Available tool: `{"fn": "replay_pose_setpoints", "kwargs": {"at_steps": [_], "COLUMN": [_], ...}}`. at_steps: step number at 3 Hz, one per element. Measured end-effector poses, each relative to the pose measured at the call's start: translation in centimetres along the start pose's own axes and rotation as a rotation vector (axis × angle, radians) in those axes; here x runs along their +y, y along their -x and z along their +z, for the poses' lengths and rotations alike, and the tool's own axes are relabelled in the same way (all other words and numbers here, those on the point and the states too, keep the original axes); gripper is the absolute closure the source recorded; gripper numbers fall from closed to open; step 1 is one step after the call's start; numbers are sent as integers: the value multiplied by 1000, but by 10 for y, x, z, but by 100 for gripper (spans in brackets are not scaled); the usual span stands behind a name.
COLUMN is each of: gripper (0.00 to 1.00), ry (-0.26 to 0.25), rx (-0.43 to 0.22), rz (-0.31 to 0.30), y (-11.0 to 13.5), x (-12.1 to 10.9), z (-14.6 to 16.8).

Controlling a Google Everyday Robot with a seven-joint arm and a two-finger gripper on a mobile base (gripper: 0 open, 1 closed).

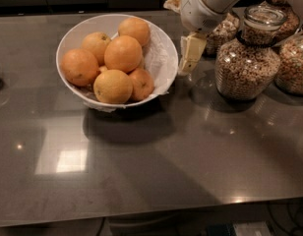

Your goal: Pick orange from white bowl

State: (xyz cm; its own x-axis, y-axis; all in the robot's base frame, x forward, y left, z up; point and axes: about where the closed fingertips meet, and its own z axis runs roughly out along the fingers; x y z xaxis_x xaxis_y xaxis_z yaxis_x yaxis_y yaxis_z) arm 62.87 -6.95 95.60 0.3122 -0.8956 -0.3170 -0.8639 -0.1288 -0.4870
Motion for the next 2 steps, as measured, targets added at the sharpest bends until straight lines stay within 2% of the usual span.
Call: {"fn": "replay_pose_setpoints", "kwargs": {"at_steps": [1,2], "gripper": [0,0], "ry": [-2,-2], "rx": [-18,-18], "rz": [-51,-52], "y": [-13,-13], "x": [-22,-22], "z": [18,18]}}
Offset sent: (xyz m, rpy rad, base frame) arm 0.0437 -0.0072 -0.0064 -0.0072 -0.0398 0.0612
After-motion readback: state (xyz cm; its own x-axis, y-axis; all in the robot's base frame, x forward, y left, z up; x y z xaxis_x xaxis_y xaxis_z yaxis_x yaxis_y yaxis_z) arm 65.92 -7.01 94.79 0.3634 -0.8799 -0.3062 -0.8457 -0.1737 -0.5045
